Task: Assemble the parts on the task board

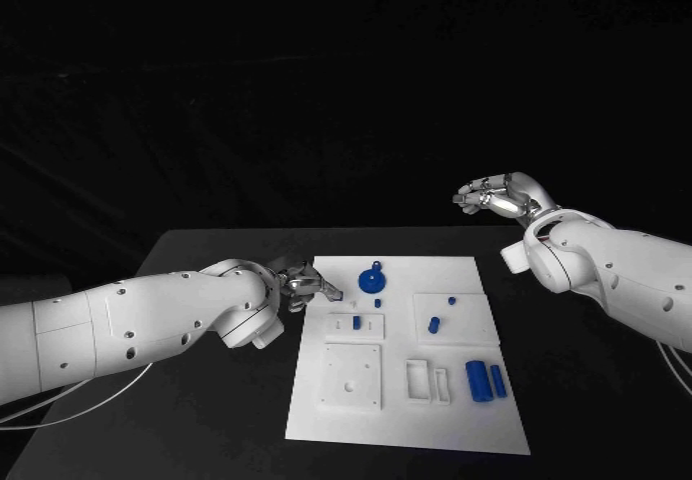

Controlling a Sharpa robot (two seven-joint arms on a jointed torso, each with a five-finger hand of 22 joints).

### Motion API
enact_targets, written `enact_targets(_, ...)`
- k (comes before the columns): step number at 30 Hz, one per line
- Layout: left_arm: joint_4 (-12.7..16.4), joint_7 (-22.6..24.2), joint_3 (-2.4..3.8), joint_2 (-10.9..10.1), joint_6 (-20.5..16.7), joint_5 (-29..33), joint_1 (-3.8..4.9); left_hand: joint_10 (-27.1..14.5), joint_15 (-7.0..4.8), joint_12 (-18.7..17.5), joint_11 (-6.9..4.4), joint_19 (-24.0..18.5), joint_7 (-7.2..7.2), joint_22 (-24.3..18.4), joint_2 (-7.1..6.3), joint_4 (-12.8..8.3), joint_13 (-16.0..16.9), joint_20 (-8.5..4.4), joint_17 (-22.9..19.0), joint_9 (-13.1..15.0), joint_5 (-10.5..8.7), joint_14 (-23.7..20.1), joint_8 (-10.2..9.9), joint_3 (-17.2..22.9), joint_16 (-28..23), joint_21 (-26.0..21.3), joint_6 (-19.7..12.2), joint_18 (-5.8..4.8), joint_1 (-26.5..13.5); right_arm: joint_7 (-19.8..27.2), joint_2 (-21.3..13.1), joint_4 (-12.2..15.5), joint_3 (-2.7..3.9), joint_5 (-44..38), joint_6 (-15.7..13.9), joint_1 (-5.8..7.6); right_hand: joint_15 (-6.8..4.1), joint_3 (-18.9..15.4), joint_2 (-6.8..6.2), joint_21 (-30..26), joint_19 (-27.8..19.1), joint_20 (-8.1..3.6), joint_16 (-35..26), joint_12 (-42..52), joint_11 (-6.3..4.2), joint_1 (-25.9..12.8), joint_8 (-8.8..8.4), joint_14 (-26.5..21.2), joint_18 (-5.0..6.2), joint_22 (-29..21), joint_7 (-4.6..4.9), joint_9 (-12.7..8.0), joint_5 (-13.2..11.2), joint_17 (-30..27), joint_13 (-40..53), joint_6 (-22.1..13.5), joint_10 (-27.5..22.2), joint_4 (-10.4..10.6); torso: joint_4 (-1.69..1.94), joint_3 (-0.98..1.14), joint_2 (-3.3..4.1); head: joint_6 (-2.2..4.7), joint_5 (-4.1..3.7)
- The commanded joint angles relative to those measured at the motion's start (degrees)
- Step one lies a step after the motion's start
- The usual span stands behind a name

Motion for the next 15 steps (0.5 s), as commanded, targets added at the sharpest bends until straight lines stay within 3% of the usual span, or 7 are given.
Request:
enact_targets(1,0.26,-1.10,-0.32,0.54,-1.41,-1.55,0.04,2.18,-1.12,-0.45,-1.25,0.48,0.16,0.00,1.35,0.62,0.28,-5.32,0.20,21.40,0.75,2.06,0.55,-0.24,-0.11,0.49,8.92,0.79,-0.66,0.68,0.62,-1.17,0.04,0.52,1.92,0.27,0.45,-0.38,0.00,-0.27,-0.52,0.03,-0.47,-0.33,0.43,0.61,0.29,-0.19,0.22,-0.08,0.26,-0.24,0.28,-0.15,-0.37,-0.37,-0.14,0.07,0.07,0.07,-0.54,-0.58,-0.03)
enact_targets(12,0.12,-1.26,-0.31,2.40,-0.31,-1.21,-0.02,2.69,-0.89,-1.01,-1.30,0.65,0.05,0.15,2.42,-1.51,1.70,-5.21,0.94,19.69,7.04,2.62,0.95,0.13,-0.19,1.00,9.69,0.93,-1.92,0.41,2.09,-3.67,0.04,0.24,2.64,0.44,0.61,-0.62,-0.15,-0.43,-0.88,0.18,-0.78,-0.64,0.66,0.70,0.32,-0.36,0.24,-0.05,0.43,-0.74,0.45,-0.50,-1.13,-0.69,-0.19,0.07,0.23,0.14,-1.23,-1.73,-0.18)
enact_targets(15,-0.09,-1.76,-0.31,2.60,0.93,-1.72,-0.01,2.78,-0.78,-1.05,-1.39,0.62,-0.01,0.23,2.95,-2.33,2.39,-5.14,1.32,19.25,10.39,2.75,1.37,0.28,-0.08,1.19,9.90,0.93,-2.45,0.32,2.26,-3.86,0.04,0.12,2.85,0.44,0.63,-0.66,-0.16,-0.45,-0.95,0.20,-0.84,-0.70,0.70,0.74,0.34,-0.39,0.25,-0.03,0.45,-0.84,0.49,-0.57,-1.29,-0.75,-0.21,0.07,0.24,0.17,-1.27,-2.11,-0.22)
